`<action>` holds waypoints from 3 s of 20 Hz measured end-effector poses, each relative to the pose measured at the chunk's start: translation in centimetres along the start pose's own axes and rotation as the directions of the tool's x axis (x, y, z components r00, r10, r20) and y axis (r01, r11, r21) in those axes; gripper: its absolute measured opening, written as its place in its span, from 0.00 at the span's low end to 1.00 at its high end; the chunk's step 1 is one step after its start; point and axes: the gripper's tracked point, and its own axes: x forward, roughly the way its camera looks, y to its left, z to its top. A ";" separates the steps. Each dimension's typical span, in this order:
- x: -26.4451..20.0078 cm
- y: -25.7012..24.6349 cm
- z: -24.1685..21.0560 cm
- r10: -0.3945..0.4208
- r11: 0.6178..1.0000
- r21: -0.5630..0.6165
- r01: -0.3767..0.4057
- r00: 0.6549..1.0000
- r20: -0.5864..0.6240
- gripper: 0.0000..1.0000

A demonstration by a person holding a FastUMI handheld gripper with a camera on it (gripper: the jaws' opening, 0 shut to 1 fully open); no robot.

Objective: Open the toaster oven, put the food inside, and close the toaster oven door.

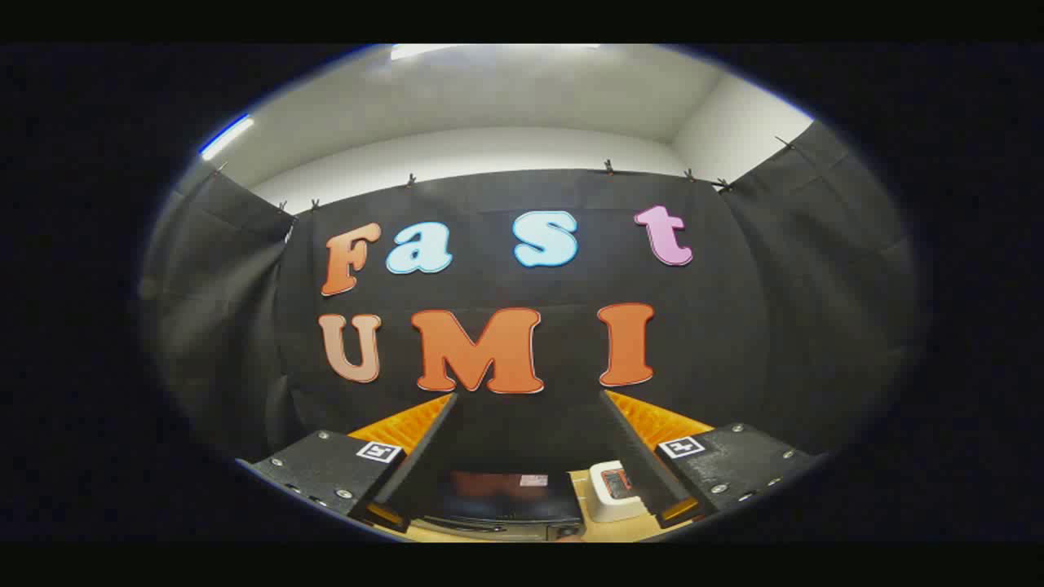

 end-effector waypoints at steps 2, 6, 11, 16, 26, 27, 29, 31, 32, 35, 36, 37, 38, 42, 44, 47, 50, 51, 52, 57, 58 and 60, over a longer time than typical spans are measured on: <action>0.0 0.1 -0.4 0.003 1.000 0.008 -0.002 1.000 -0.008 0.98; 0.2 0.3 -0.8 0.000 1.000 0.002 0.000 1.000 -0.008 0.98; 0.6 1.4 -2.2 0.016 1.000 -0.006 -0.016 0.999 -0.033 0.98; 1.1 2.8 -6.8 0.031 0.999 -0.007 -0.032 0.992 -0.120 0.98; -0.3 7.1 -25.5 0.089 0.996 0.038 -0.083 0.796 -0.598 0.98; -0.5 7.7 -26.9 0.095 0.995 0.050 -0.082 0.776 -0.623 0.97; -0.4 8.4 -28.3 0.090 0.996 0.035 -0.088 0.762 -0.641 0.96; -1.0 8.7 -30.3 0.079 0.995 0.009 -0.099 0.740 -0.668 0.96; -1.3 8.9 -31.1 0.076 0.995 0.005 -0.099 0.732 -0.677 0.96; -1.9 9.0 -33.1 0.072 0.996 0.009 -0.093 0.699 -0.711 0.93; -1.3 9.2 -33.3 0.069 0.997 0.027 -0.070 0.731 -0.679 0.93; -1.9 9.1 -32.7 0.066 0.997 0.021 -0.071 0.723 -0.688 0.93; -1.3 9.2 -32.9 0.067 0.997 0.017 -0.074 0.741 -0.668 0.93; -2.1 9.5 -32.6 0.082 0.996 0.021 -0.090 0.760 -0.645 0.88; -3.5 9.5 -32.6 0.091 0.995 0.032 -0.094 0.753 -0.652 0.87; -7.9 9.2 -33.4 0.088 0.992 -0.001 -0.127 0.698 -0.711 0.86; -11.1 9.1 -34.6 0.076 0.970 -0.088 -0.226 0.627 -0.775 0.87; -11.9 9.0 -35.1 0.067 0.959 -0.118 -0.257 0.613 -0.787 0.85; -12.5 8.9 -35.3 0.063 0.950 -0.138 -0.280 0.604 -0.795 0.82; -15.4 9.6 -36.8 0.115 0.953 -0.048 -0.300 0.505 -0.856 0.80; -16.5 10.5 -37.2 0.180 0.954 0.043 -0.298 0.450 -0.875 0.80; -18.9 11.6 -39.2 0.260 0.952 0.185 -0.242 0.325 -0.909 0.71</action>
